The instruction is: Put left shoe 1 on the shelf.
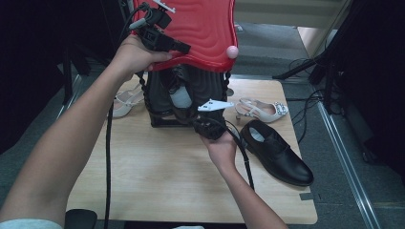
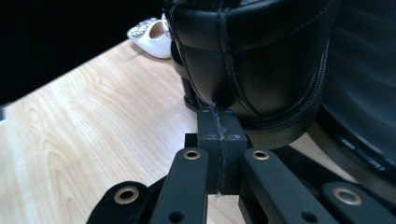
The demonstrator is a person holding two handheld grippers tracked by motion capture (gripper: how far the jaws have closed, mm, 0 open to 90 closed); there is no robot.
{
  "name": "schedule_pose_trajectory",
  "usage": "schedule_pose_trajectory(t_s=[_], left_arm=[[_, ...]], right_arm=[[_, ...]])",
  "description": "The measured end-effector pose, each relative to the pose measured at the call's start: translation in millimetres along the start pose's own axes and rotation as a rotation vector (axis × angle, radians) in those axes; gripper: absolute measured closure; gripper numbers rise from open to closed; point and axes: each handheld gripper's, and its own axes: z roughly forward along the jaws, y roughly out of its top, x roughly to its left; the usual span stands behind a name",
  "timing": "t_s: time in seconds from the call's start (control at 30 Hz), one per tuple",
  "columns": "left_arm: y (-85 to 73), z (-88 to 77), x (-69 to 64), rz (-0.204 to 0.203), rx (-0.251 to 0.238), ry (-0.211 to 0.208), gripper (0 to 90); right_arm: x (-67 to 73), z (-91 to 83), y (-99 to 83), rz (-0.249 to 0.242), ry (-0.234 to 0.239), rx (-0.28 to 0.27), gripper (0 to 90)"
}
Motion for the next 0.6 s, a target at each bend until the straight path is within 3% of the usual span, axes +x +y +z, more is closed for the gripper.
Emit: schedule_pose_trajectory(t_s=[0.1,0.27,0.43,0.6], left_arm=[[-0.6,-0.3,0.0,0.0,-0.002,0.0,90.0],[-0.7,0.0,0.9,-0.005,-0.005,-0.007,90.0],[-1.2,-0.3,0.7,-0.005,-0.006,-0.007,90.0],[-1.3,-0.4,0.7,-0.006,-0.006,-0.007,90.0]], right_arm=[[-2.0,4.7,7.5,0.024,-0.012,0.012,90.0],[-6.2,9.0,13.5,0.071,0.012,0.018,90.0],[-5.2,18.2,28.0,0.04,-0.006,0.043,90.0],[-4.4,28.1,37.2,0.043,-0.013,0.042,90.0]])
